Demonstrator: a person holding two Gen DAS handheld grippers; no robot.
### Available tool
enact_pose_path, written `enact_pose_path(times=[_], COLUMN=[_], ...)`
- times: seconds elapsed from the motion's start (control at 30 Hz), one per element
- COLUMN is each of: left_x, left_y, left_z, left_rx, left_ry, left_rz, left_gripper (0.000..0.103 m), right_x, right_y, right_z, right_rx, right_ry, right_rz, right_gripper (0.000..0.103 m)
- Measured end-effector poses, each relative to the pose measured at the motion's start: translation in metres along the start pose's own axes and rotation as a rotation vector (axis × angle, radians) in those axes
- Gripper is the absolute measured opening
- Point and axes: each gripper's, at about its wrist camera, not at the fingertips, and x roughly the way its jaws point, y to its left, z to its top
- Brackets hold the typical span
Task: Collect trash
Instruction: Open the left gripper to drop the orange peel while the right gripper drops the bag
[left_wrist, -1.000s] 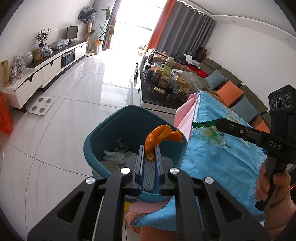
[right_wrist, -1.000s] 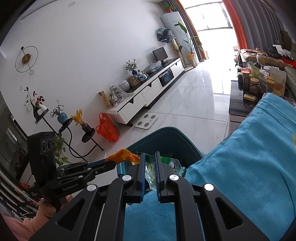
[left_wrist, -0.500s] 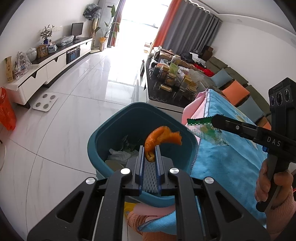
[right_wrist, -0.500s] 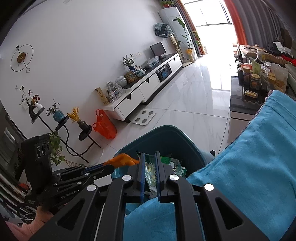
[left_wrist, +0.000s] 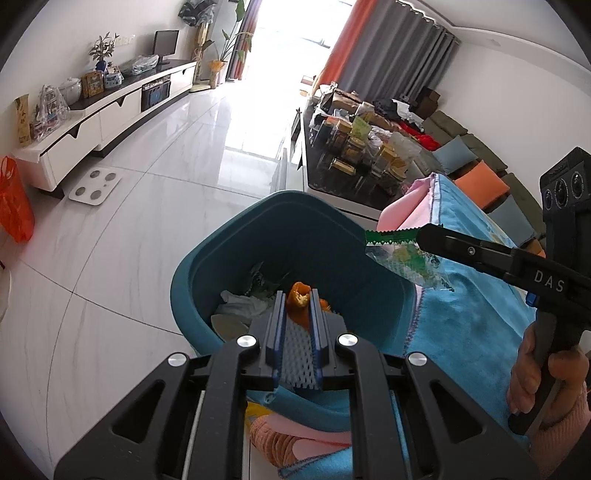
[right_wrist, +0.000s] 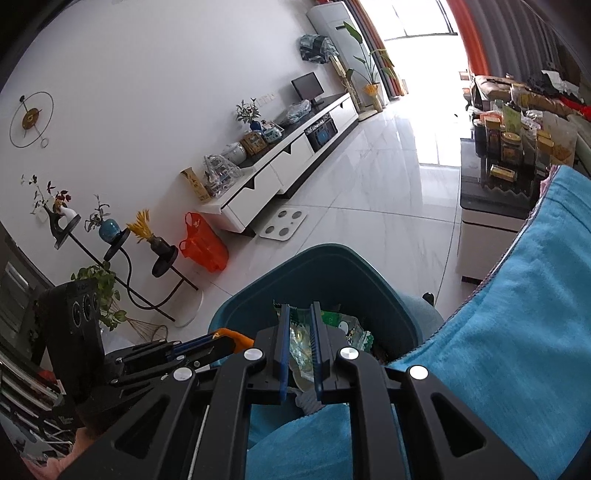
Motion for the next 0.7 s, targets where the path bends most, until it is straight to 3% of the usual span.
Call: enact_pose_path(times=[0.27, 0.37, 0.57, 0.7], left_x=[0.016, 0.018, 0.008, -0.004], left_y=[-0.001, -0.003, -0.005, -0.011], left_z=[0.002, 0.004, 0.006, 0.006], left_rx=[-0.016, -0.022, -0.013, 0.005], left_ry=[0.012, 0.009, -0.025, -0.053], left_rz=[-0.013, -0.015, -0.028, -0.036], left_gripper=[0.018, 0.027, 0.030, 0.037], right_x=[0.006, 0.005, 0.002, -0.003], right_y=[-0.006, -0.005, -0.006, -0.008], right_z=[0.001, 0.000, -0.001, -0.002], right_rx=[0.028, 0.034, 0.046, 0.040], right_ry=[0.014, 0.013, 0.009, 0.002], right_rz=[-0.005, -0.009, -0.009, -0.009], right_gripper=[0.011, 0.016, 0.021, 0.021])
